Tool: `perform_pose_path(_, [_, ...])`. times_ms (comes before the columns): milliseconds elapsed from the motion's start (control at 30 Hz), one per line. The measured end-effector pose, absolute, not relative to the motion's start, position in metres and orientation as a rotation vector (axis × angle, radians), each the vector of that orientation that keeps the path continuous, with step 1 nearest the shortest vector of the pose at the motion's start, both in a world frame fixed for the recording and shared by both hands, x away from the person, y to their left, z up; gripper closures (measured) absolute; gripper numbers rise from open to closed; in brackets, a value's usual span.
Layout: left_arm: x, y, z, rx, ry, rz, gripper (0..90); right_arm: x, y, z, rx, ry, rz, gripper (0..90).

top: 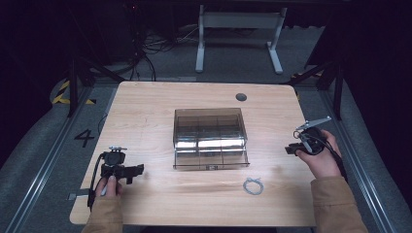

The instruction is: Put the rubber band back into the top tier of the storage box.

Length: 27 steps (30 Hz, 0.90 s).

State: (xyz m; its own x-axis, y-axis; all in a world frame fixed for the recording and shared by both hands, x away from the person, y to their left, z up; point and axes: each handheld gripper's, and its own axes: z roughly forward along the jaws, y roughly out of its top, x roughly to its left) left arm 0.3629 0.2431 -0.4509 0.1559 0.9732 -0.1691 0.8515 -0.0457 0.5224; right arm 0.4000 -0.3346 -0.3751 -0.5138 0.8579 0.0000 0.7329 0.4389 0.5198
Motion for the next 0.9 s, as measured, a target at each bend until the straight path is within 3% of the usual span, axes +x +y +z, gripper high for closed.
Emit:
perform_pose_path(167, [0.365,0.241,-0.450,1.931,1.720,0.312,16.0,0.395,-0.334,-0.371,1.381,2.424,0.702,68.5])
perform_pose_path(300, [0.365,0.241,-0.451,1.938,1.722,0.311,15.9,0.388,-0.332,-0.361,1.327,2.469,0.714,72.3])
perform_pose_path(900, [0.369,0.236,-0.452,1.947,1.710,0.303,16.0,0.356,-0.314,-0.338,1.309,2.517,0.718,63.8])
